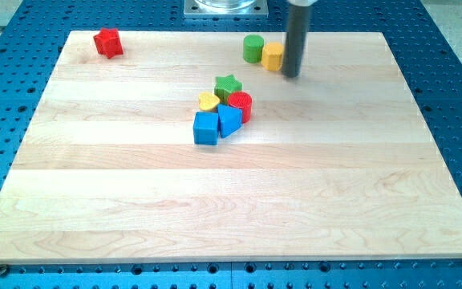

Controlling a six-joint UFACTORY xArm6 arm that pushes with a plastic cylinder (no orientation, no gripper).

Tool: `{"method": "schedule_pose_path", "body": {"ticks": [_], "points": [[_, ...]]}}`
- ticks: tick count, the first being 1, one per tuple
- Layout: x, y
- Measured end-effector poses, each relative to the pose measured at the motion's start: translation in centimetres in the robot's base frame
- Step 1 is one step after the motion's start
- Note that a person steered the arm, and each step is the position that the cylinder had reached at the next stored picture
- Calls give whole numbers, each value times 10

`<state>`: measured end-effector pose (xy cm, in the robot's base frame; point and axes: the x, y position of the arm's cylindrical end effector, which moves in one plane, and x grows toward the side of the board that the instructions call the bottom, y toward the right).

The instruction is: Move the green circle to the top left of the green star

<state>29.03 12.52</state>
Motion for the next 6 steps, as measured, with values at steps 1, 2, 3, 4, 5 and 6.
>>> {"method": "schedule_pose_path", "body": {"ticks": [1,2,3,4,5,6], "points": [[-40,-12],[-60,-30],[-60,-91],[-11,-155],[18,-93],[20,-8]]}}
